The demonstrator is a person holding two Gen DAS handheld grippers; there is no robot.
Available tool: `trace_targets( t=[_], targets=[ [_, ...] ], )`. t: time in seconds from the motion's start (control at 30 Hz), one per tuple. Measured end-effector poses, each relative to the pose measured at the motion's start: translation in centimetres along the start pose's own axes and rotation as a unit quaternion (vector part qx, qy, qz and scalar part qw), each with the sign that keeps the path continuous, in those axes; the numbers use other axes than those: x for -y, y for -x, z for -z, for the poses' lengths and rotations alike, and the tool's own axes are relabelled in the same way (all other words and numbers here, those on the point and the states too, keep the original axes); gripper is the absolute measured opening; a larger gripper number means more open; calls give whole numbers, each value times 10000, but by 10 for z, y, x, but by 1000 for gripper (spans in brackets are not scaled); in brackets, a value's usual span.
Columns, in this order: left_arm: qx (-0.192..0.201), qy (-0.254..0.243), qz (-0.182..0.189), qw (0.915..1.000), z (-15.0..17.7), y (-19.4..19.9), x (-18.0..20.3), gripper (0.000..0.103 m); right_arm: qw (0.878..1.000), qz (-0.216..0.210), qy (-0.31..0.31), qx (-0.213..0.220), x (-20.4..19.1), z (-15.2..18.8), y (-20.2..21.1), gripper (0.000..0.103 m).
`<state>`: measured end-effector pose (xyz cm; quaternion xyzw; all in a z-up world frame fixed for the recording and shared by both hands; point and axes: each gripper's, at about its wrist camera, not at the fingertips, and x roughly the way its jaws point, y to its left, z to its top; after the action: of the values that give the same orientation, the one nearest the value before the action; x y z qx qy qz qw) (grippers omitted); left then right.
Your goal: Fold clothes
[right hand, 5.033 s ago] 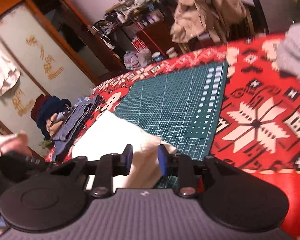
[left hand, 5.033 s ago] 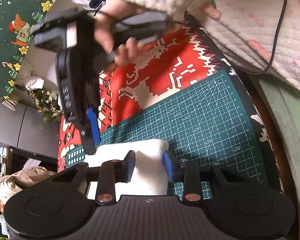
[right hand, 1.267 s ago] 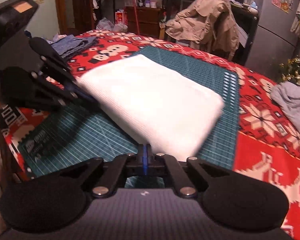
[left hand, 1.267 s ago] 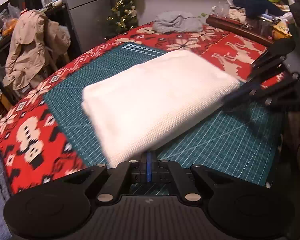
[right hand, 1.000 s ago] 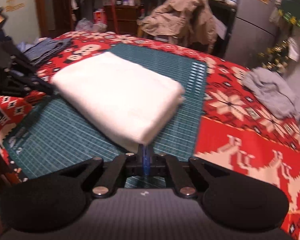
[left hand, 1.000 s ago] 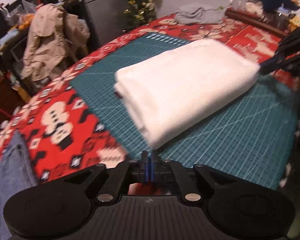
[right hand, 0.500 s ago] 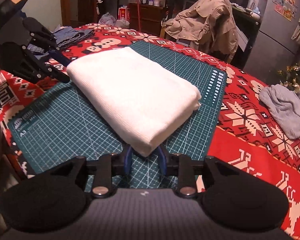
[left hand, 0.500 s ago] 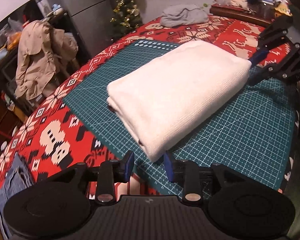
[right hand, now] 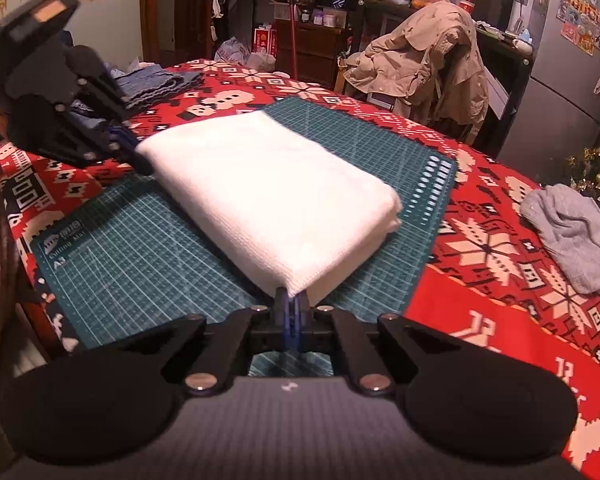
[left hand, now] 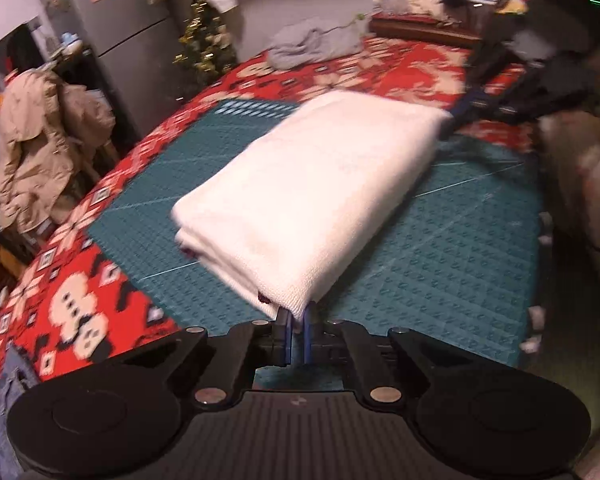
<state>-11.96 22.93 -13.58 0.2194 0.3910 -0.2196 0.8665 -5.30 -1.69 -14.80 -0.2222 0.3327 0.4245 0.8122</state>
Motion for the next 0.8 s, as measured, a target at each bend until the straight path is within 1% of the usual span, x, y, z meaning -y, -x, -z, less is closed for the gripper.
trace_targets(
  t=[0.1, 0.23, 0.27, 0.37, 0.47, 0.5, 0.57, 0.7, 0.73, 0.8],
  targets=[
    [65, -3, 189, 9998, -8, 2, 23, 5, 10000, -21, -28, -14, 18, 3, 4, 2],
    [164, 129, 606, 9979, -15, -4, 51, 5, 10000, -49, -65, -33, 41, 7, 10, 2],
    [107, 165, 604, 9980, -16, -8, 55, 5, 9999, -56, -94, -44, 46, 8, 11, 2],
    [11, 469, 640, 9969, -14, -10, 52, 6, 9997, -34, -241, -84, 57, 12, 16, 2],
    [-11, 690, 613, 9957, -9, 0, 42, 16, 9988, 215, -449, 11, 59, 17, 25, 3],
    [-7, 722, 570, 9958, -7, 5, 38, 18, 9981, 258, -560, 38, 59, 18, 28, 3],
    [21, 694, 311, 9971, -3, 16, 26, 18, 9970, 262, -727, 100, 56, 20, 36, 6],
    [96, 814, -162, 9965, -3, 28, -8, 25, 9968, 180, -770, 72, 32, 15, 39, 8],
    [131, 767, -304, 9965, -6, 26, -17, 29, 9968, 162, -774, 60, 26, 14, 39, 10],
    [135, 545, -554, 9969, -12, 15, -31, 31, 9968, 141, -783, 14, 12, 10, 37, 11]
  ],
)
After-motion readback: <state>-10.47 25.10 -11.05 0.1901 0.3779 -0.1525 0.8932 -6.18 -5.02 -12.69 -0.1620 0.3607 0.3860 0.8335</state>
